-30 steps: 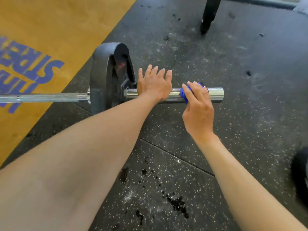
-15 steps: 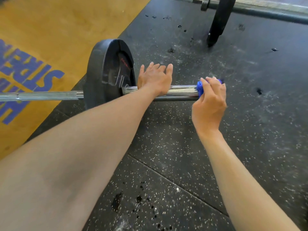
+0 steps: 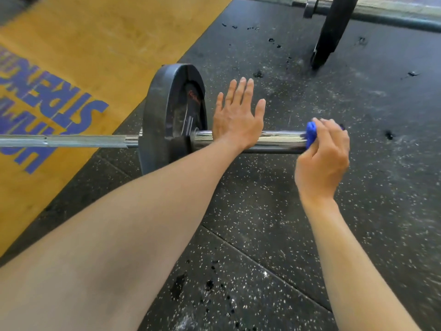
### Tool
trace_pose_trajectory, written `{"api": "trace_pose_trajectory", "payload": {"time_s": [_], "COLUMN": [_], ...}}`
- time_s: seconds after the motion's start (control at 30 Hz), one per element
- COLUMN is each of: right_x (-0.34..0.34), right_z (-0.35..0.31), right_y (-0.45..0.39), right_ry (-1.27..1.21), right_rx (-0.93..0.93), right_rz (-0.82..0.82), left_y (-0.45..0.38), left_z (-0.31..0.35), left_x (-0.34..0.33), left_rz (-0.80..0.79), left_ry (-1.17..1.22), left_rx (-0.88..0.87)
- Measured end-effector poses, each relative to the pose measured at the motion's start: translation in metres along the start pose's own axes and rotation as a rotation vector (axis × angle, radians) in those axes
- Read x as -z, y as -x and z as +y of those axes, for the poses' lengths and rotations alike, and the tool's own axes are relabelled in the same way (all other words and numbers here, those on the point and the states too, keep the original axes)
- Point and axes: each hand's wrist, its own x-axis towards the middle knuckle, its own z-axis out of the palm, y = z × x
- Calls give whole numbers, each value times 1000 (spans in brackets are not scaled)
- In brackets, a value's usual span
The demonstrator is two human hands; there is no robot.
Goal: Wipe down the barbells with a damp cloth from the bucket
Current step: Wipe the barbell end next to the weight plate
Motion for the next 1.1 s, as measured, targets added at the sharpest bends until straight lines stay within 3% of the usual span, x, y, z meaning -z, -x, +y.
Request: {"api": "trace_pose_trajectory", "payload": {"time_s": [0.07, 0.17, 0.2, 0.3, 0.47, 0.57, 0.6, 0.73, 0.77, 0.87, 0.9, 1.03, 1.1], "right_x": [-2, -1, 6, 21, 36, 60, 63, 74, 82, 111, 117, 143, 164], "right_z": [-17, -11, -3, -6, -11, -2, -13, -31, -24, -23, -33, -45, -33], "right_y": [15, 36, 34, 39, 69, 75, 83, 124, 123, 136, 146, 188, 192], "right_ry": [3, -3, 4, 11, 9, 40, 37, 45, 54, 100, 115, 122, 153], "right_rx": [49, 400, 353, -20, 337, -43, -94, 314, 319, -74, -112, 208, 90], "right_rz": [-14, -146, -113, 30, -165, -23, -5, -231, -232, -137, -135, -351, -307], "left_y": [6, 21, 28, 43, 76, 98, 107, 144, 155, 187, 198, 247, 270], "left_z": [0, 3, 4, 5, 7, 6, 6, 7, 6, 4, 3, 1, -1], "left_x": [0, 1, 2, 3, 2, 2, 2, 2, 2, 4, 5, 9, 11], "left_rz": [-5, -15, -20, -26, -37, -47, -47, -60, -73, -105, -109, -112, -112], "left_ry": [-1, -19, -14, -8, -16, -3, 1, -13, -14, -28, -36, -39, -30], "left_rx": [5, 14, 8, 6, 10, 7, 10, 9, 7, -10, -17, -43, -58]}}
